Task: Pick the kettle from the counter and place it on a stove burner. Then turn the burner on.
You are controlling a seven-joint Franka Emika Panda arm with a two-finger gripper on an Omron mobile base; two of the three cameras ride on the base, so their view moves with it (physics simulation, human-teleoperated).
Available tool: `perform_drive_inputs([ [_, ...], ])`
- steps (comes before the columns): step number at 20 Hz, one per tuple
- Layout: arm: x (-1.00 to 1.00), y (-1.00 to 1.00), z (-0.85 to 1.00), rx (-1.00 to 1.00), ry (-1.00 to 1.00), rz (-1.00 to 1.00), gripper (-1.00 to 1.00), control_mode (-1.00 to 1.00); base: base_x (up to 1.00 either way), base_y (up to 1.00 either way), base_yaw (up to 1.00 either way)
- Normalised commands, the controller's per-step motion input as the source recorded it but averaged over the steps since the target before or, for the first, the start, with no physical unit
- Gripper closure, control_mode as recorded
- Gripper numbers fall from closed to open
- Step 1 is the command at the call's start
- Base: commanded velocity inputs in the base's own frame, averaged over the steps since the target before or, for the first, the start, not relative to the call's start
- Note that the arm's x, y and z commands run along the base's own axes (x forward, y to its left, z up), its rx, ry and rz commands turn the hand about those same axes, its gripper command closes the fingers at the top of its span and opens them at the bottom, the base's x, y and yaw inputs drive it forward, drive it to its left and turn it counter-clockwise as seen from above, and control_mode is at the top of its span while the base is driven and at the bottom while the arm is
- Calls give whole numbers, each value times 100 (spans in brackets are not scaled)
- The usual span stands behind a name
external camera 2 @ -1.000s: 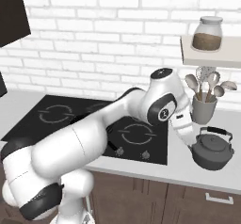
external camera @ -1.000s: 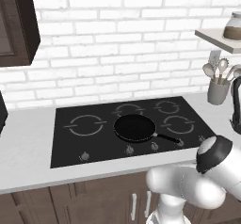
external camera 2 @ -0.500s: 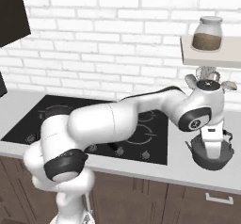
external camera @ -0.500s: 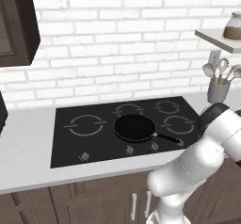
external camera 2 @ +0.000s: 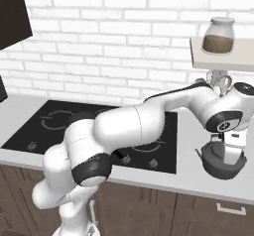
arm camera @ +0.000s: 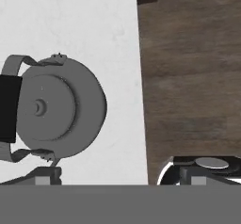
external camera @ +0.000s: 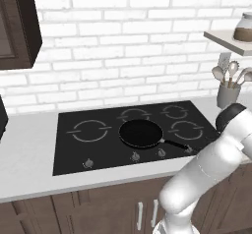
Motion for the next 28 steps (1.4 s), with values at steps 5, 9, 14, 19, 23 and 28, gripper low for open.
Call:
perform_drive_inputs([
  [5, 49, 0, -25, 12, -1, 0, -100, -100, 0, 0, 0],
  [9, 33, 0, 0, 2, 0, 0, -100, -100, 0, 0, 0],
  [14, 31, 0, 0, 0, -4, -1, -100, -100, 0, 0, 0],
  [19, 38, 0, -23, 0, -2, -3, -100, -100, 0, 0, 0],
  [23, 37, 4, -35, 0, -1, -3, -100, -100, 0, 0, 0],
  [28, 10, 4, -76, -7, 0, -1, -100, -100, 0, 0, 0],
])
